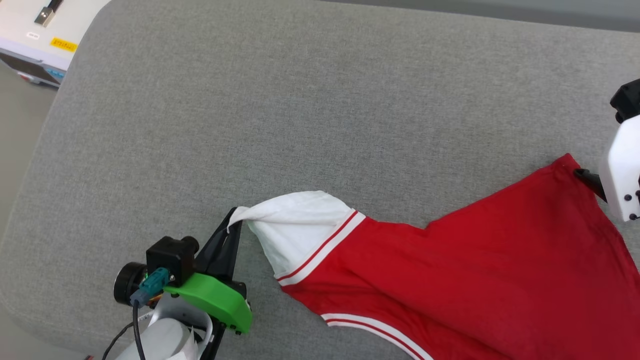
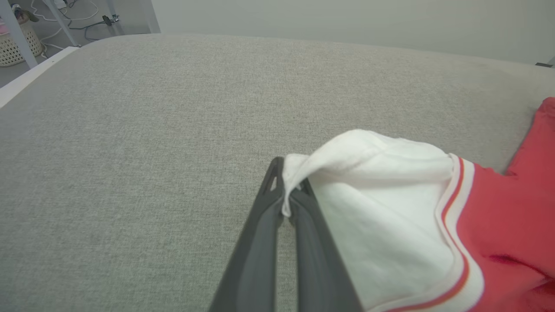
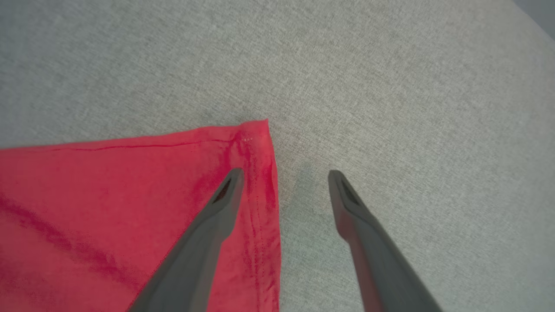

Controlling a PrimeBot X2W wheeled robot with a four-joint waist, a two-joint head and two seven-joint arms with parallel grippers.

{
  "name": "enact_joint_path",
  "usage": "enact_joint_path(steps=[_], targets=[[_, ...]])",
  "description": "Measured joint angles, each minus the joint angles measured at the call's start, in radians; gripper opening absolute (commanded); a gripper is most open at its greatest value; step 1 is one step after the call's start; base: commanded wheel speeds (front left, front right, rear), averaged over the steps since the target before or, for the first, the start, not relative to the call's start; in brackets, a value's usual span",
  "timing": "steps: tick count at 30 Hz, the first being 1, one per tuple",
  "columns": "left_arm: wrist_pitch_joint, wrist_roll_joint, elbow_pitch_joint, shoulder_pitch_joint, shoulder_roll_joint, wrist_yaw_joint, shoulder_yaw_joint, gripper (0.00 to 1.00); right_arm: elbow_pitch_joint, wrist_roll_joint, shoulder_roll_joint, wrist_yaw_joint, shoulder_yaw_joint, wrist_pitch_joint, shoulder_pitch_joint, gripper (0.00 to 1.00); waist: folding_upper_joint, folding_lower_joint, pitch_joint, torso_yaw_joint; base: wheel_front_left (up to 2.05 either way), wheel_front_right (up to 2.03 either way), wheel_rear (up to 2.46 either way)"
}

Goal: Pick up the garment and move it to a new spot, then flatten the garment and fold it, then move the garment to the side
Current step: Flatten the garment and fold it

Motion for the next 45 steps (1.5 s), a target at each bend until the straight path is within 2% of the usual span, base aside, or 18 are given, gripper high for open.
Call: enact_joint_path(steps=[6, 11, 12, 13, 20, 24, 31, 39, 45], targets=[[-0.007, 0.007, 0.016, -0.032, -0.023, -0.010, -0.003, 0.00, 0.142, -0.003, 0.035, 0.000, 0.092, -0.040, -0.055, 1.00, 0.0000, 0.0001, 0.051, 0.030, 0.00, 0.00, 0.00], [-0.009, 0.007, 0.036, -0.037, -0.036, -0.017, -0.003, 0.00, 0.187, 0.020, -0.004, -0.001, 0.179, -0.048, -0.071, 1.00, 0.0000, 0.0001, 0.067, 0.051, 0.00, 0.00, 0.00], [-0.009, 0.007, 0.039, -0.037, -0.037, -0.018, -0.002, 0.00, 0.190, 0.035, -0.007, -0.001, 0.185, -0.059, -0.074, 0.33, 0.0000, 0.0001, 0.066, 0.052, 0.00, 0.00, 0.00], [-0.009, 0.007, 0.041, -0.037, -0.037, -0.018, 0.000, 0.00, 0.196, 0.048, -0.010, -0.001, 0.190, -0.086, -0.074, 0.00, 0.0000, 0.0001, 0.064, 0.050, 0.00, 0.00, 0.00], [-0.011, 0.008, 0.055, -0.035, -0.031, -0.019, 0.006, 0.00, 0.202, 0.098, 0.003, -0.001, 0.218, -0.299, -0.075, 0.00, 0.0000, 0.0001, 0.022, 0.029, 0.00, 0.00, 0.00], [-0.012, 0.014, 0.035, -0.034, -0.004, -0.018, 0.014, 0.00, 0.158, 0.104, -0.013, 0.000, 0.219, -0.406, -0.074, 0.00, 0.0000, 0.0001, -0.020, 0.011, 0.00, 0.00, 0.00], [-0.003, 0.026, -0.047, -0.083, 0.045, -0.017, 0.060, 0.00, 0.042, 0.118, -0.044, 0.000, 0.131, -0.573, -0.053, 0.00, 0.0000, 0.0001, -0.091, -0.028, 0.00, 0.00, 0.00], [0.052, 0.049, -0.154, -0.282, 0.088, -0.017, 0.121, 0.00, -0.099, 0.112, -0.040, 0.000, -0.012, -0.645, -0.029, 0.00, 0.0000, 0.0001, -0.141, -0.089, 0.00, 0.00, 0.00], [0.110, 0.064, -0.158, -0.486, 0.110, -0.063, 0.140, 0.00, -0.207, 0.068, 0.000, 0.000, -0.110, -0.637, -0.033, 0.00, 0.0000, 0.0000, -0.152, -0.130, 0.00, 0.00, 0.00]])
